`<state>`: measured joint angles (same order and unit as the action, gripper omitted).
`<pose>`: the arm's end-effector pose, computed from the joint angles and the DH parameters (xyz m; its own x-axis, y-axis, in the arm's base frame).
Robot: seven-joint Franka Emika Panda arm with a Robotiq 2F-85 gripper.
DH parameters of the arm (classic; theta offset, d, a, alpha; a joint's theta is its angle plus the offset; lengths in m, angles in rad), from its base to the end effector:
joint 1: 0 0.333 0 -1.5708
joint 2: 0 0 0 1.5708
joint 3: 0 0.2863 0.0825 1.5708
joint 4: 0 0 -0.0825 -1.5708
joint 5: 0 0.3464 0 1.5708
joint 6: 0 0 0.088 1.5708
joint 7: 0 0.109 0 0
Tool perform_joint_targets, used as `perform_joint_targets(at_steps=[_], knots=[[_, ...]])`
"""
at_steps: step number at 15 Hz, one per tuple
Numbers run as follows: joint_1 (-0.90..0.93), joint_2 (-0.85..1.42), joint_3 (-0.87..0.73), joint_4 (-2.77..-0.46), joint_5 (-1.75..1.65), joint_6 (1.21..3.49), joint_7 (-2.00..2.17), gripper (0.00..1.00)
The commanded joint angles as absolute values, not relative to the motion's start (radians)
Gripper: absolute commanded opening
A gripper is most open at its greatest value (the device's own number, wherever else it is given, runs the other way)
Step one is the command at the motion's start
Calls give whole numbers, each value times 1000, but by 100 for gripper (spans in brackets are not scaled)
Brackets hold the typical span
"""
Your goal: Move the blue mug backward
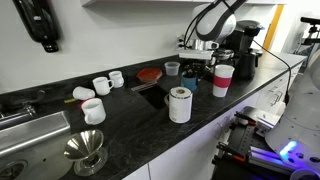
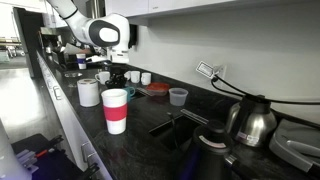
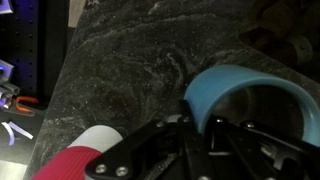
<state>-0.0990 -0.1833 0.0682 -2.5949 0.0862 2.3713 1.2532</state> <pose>0.4048 -0.0121 0.3138 0.2194 -0.9740 -0.0558 -0.9749 -0.2211 0.0256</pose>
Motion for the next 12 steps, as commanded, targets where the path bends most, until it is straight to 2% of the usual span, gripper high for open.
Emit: perform_joint_targets(at_steps=[1,5,12], knots=[[-75,-158,45,-2573,161,2386,1258,3],[-76,-77,29,-2513,310,2432,1348,3],[-65,48,8,-2439,231,2573,1742,3]])
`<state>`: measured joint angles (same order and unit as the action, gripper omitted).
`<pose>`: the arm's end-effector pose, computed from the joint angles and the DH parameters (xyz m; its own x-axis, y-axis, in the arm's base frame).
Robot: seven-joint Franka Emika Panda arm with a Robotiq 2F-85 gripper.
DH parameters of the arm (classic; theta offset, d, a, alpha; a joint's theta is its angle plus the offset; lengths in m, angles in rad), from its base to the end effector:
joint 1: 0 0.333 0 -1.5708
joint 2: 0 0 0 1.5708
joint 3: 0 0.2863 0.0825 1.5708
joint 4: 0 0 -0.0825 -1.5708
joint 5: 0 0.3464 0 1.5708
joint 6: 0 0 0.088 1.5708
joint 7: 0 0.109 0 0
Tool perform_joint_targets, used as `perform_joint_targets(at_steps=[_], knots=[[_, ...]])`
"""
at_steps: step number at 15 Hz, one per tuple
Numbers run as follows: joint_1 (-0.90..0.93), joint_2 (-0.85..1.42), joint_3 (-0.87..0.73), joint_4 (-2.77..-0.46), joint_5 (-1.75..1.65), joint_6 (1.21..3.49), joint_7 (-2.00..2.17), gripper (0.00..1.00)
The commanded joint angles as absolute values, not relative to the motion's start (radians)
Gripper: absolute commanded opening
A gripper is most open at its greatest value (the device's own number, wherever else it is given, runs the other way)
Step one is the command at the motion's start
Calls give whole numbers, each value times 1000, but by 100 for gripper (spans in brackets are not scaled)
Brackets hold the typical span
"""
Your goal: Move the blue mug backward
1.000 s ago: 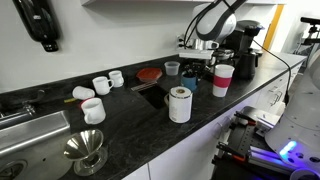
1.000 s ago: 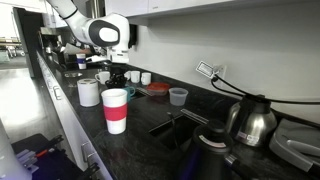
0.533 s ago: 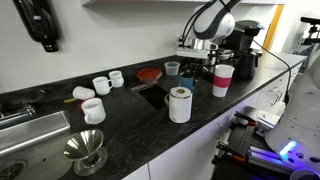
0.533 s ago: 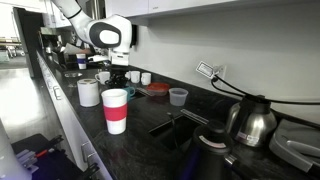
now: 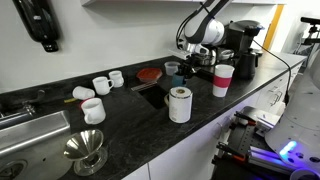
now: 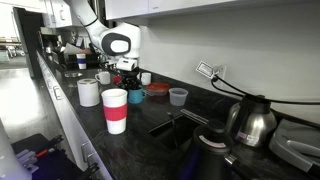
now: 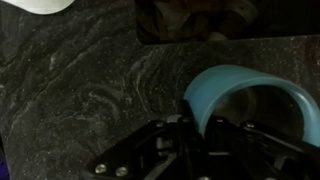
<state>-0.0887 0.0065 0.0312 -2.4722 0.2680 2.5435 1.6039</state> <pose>0.4562 -0.0293 0.2932 -0.2954 -0.9411 -0.1646 -0.9512 0.3058 -0.0411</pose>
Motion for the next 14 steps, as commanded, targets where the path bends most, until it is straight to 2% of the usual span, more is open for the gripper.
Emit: perform_joint_targets(at_steps=[1,6,8,14], knots=[[-62,60,3,-2433,218,2573,1792,3],[-47,90,-22,-2394,187,2560,1934,3],[-42,93,-25,-2377,173,2555,1949,37],[-31,91,-26,-2354,151,2543,1941,78]])
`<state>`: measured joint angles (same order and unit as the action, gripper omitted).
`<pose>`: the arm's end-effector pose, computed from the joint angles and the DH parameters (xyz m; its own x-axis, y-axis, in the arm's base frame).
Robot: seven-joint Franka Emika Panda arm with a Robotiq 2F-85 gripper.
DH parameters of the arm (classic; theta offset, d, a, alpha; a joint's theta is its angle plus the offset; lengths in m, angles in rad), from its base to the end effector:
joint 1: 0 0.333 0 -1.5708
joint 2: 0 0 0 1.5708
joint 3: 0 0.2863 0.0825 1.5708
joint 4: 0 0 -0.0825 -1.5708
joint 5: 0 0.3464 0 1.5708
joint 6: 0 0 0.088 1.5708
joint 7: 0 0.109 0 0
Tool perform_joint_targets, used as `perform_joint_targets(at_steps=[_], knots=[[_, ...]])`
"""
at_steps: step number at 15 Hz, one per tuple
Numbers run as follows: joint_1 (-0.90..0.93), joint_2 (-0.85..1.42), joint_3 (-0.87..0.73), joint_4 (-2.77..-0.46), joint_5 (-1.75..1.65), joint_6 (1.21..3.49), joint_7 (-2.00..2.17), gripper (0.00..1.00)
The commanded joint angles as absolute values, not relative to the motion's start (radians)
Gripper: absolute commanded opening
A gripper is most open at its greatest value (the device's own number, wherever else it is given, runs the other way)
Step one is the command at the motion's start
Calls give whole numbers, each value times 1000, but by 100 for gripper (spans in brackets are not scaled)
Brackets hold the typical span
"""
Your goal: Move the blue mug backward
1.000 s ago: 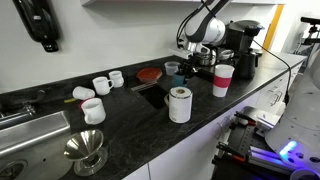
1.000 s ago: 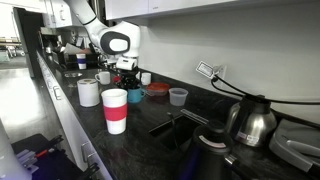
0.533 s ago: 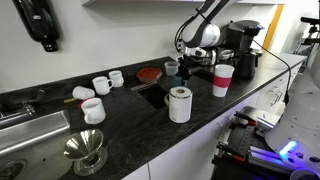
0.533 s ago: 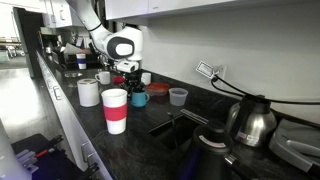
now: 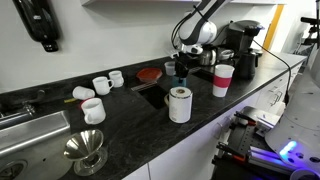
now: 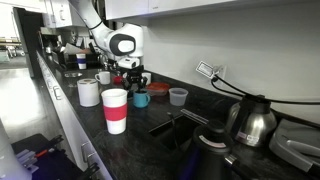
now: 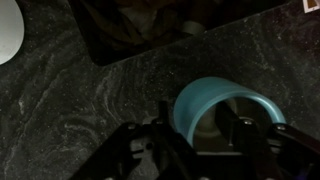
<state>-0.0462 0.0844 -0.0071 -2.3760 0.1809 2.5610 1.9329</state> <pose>0.4861 -0.0284 0.2944 -0.5249 -0.8399 -0.1380 -0.8437 0.5348 -0.0460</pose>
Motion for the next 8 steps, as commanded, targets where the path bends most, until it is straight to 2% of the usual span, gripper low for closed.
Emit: perform_joint_targets(at_steps=[1,3,8], knots=[[-30,83,-26,-2356,140,2542,1932,85],[-27,66,-29,-2360,84,2544,1942,99],[-17,-21,-8,-2391,57,2559,1871,100]])
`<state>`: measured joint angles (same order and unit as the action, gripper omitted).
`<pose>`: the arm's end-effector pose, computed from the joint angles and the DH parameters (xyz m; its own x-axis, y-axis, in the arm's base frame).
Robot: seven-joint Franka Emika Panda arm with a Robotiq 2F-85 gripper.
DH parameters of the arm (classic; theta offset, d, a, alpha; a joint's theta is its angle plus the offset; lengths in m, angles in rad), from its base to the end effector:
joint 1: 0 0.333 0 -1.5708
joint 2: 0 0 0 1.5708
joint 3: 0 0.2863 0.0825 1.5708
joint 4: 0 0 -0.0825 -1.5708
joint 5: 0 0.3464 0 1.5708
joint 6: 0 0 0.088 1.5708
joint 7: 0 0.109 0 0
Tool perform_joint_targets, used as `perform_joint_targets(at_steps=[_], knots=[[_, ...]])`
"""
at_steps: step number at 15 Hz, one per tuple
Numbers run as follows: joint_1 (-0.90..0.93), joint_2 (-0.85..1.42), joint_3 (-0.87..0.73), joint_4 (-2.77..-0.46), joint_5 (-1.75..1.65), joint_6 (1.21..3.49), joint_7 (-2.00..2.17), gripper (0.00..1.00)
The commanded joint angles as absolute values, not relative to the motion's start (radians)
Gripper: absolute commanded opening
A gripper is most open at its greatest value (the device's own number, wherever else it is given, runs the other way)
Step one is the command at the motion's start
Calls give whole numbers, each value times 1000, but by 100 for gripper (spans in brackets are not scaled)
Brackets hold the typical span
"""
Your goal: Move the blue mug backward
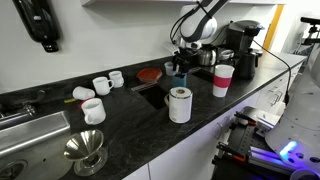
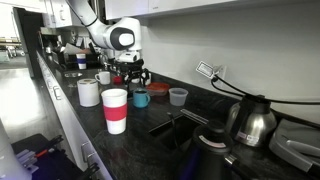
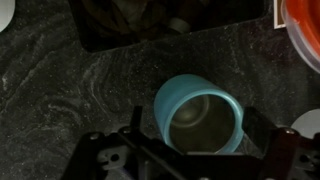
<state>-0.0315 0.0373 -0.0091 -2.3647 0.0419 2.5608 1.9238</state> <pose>0.4912 -0.0205 0.3220 -0.4075 -0.9096 -0.0807 -0.8992 0.4151 -0.1383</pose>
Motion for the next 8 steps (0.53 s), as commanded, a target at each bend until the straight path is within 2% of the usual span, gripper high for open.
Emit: perform_joint_targets(at_steps=[1,3,4,8], knots=[[-13,-45,-3,-2400,90,2560,1833,100],[6,-101,5,-2421,248,2550,1700,100],[-6,-49,6,-2384,149,2555,1802,100],[0,-98,12,-2417,222,2549,1730,100]])
